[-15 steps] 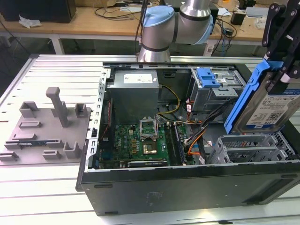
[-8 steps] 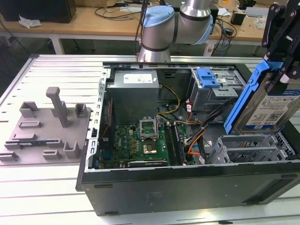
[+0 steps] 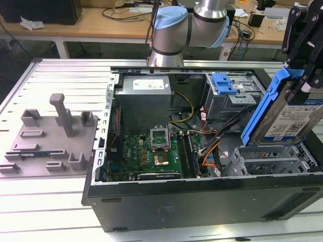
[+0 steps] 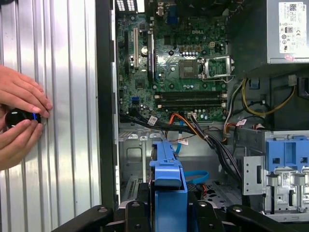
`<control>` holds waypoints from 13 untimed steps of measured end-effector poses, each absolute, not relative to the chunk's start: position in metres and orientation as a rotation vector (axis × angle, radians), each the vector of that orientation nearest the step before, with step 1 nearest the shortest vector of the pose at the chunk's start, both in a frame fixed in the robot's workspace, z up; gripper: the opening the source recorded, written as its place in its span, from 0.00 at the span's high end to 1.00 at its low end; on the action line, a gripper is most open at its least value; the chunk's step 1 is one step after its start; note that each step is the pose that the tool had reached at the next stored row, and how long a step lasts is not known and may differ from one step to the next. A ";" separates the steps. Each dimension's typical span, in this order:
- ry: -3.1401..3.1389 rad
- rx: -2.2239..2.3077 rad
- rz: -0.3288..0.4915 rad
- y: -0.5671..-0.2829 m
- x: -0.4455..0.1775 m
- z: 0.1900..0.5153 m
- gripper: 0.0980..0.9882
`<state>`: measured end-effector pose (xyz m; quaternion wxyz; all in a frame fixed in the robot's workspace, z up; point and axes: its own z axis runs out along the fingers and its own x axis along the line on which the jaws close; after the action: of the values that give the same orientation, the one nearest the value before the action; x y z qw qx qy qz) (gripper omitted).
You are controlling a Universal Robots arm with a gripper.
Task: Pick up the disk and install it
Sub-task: 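Insert the disk into the insertion slot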
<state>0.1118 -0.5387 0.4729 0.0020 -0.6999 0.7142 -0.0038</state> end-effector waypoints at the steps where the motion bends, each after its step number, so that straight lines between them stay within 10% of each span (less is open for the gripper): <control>1: 2.241 -2.196 -0.012 -0.539 0.112 0.473 0.70; 13: 2.236 -2.201 -0.012 -0.539 0.113 0.469 0.70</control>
<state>0.1126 -0.5390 0.4687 0.0020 -0.7014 0.7128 -0.0037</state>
